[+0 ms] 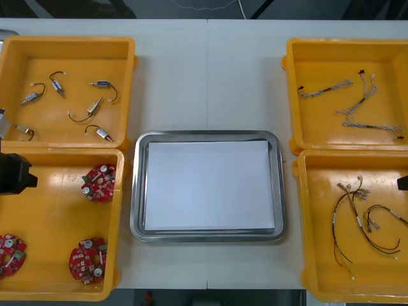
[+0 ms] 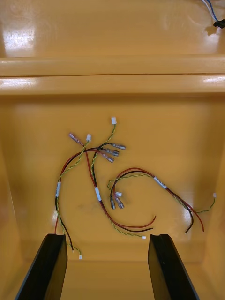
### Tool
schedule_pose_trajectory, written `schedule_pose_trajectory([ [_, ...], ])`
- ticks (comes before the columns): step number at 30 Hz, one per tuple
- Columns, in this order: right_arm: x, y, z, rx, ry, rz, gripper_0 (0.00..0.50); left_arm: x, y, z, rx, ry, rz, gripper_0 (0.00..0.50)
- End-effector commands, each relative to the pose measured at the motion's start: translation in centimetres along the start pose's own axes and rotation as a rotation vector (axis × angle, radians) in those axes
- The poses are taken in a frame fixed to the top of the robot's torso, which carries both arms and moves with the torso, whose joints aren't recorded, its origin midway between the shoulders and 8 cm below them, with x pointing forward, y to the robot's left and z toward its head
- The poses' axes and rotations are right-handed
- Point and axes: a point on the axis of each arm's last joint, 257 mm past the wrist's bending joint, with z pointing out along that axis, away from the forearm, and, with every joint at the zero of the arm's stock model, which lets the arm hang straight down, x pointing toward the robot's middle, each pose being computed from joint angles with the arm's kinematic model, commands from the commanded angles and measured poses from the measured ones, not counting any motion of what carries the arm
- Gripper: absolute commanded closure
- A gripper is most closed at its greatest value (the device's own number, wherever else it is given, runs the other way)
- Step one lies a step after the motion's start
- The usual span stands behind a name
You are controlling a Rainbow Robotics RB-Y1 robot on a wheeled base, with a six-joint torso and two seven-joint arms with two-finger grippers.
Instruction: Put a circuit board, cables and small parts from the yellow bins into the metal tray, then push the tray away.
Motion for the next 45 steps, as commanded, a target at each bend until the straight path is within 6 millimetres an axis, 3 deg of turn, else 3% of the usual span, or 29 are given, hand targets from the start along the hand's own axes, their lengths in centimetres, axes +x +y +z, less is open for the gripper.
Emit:
schedule_pose_trajectory([
  [1, -0.37, -0.91, -1.31, 0.035, -0.026, 0.008, 0.000, -0.24, 1.49, -1.28, -0.043, -0.019, 0.111, 0.000],
  [45, -0.37, -0.91, -1.31, 0.035, -0.026, 0.008, 0.000, -0.24, 1.49, -1.28, -0.043, -0.019, 0.111, 0.000],
])
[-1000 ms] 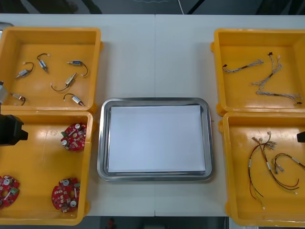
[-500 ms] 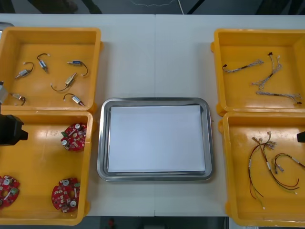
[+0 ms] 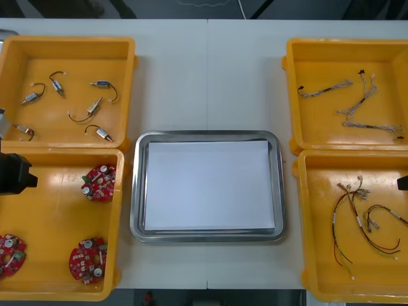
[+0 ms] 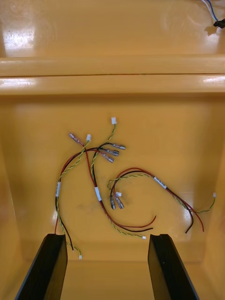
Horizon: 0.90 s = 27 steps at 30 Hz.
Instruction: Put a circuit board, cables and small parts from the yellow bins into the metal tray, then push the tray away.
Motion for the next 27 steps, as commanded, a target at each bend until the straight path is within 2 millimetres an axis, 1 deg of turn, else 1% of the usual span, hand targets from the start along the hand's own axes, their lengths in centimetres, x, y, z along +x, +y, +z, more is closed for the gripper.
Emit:
schedule_pose_trajectory([
  [1, -0.37, -0.91, -1.31, 0.035, -0.026, 0.008, 0.000, -0.24, 1.49, -1.28, -0.043, -0.019, 0.111, 0.000],
  [26, -0.37, -0.91, -1.31, 0.035, -0.026, 0.008, 0.000, -0.24, 1.49, -1.28, -0.043, -0.019, 0.111, 0.000],
  [27, -0.63, -0.78, -1.40, 0.029, -0.035, 0.012, 0.000, -0.24, 1.49, -1.28, -0.043, -0.019, 0.111, 0.000],
])
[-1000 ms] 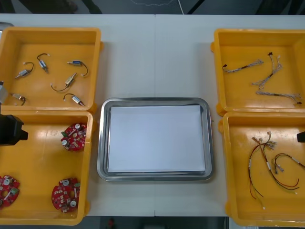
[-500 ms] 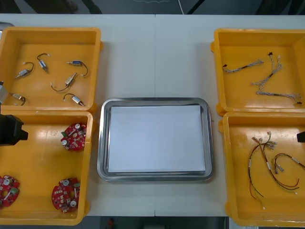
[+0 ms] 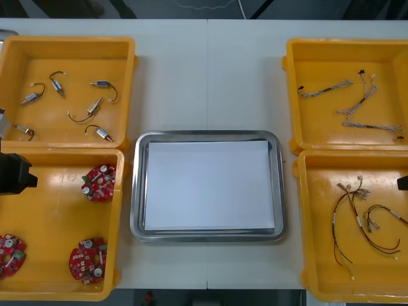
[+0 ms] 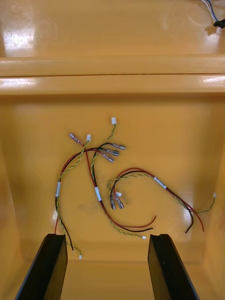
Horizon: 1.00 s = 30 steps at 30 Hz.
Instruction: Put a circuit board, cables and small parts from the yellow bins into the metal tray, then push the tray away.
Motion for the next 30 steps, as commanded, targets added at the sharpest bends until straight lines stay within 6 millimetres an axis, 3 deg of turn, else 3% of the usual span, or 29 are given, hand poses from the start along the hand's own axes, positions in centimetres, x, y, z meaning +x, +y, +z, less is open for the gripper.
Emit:
schedule_pose_trajectory([
  [1, -0.6, -0.7, -1.4, 0.027, -0.033, 0.011, 0.000, -0.2, 1.5, -1.3, -0.043, -0.019, 0.111, 0.000],
  [2, -0.6, -0.7, -1.4, 0.026, -0.033, 0.012, 0.000, -0.2, 1.5, -1.3, -0.043, -0.019, 0.111, 0.000],
  [3, -1.0, -0.5, -1.7, 0.023, -0.046, 0.000, 0.000, 1.4, 0.5, 0.1, -0.008, 0.025, 0.102, 0.000],
  [13, 0.4, -1.5, -1.6, 0.042, -0.019, -0.017, 0.000, 0.8, -0.1, -0.4, 0.006, -0.016, 0.097, 0.000],
  [20, 3.2, -3.7, -1.5, 0.102, 0.069, -0.079, 0.000, 1.3, 0.9, 0.9, 0.014, -0.068, 0.082, 0.000],
  [30, 3.0, -5.3, 0.2, 0.065, 0.023, -0.281, 0.000, 4.1, 3.2, 2.6, -0.008, -0.070, 0.058, 0.000],
])
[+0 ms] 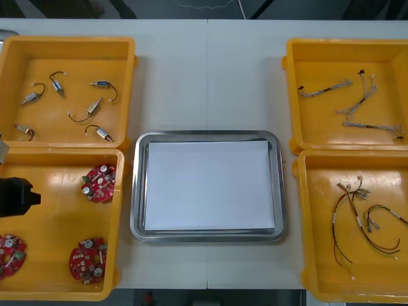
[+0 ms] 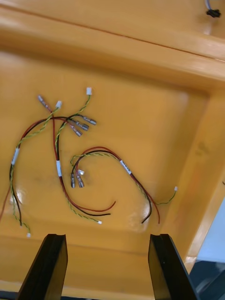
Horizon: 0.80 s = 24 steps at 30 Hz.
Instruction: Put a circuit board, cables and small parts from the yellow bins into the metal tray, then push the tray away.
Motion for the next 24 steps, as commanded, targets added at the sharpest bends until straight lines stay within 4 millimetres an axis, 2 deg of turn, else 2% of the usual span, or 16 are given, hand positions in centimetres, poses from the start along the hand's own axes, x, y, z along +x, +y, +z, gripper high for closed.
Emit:
schedule_pose_trajectory([
  [1, 0.9, -1.6, 0.2, 0.000, 0.002, -0.049, 0.000, 1.0, 2.3, -0.8, -0.053, -0.006, 0.106, 0.000],
  [16, 2.1, -2.8, 4.6, 0.017, 0.018, -0.377, 0.000, 4.2, 6.9, 1.1, -0.129, 0.005, -0.002, 0.000],
  [24, 2.8, -3.8, 7.2, -0.001, 0.011, -0.438, 0.000, 4.9, 7.2, 2.4, -0.119, 0.007, -0.015, 0.000],
])
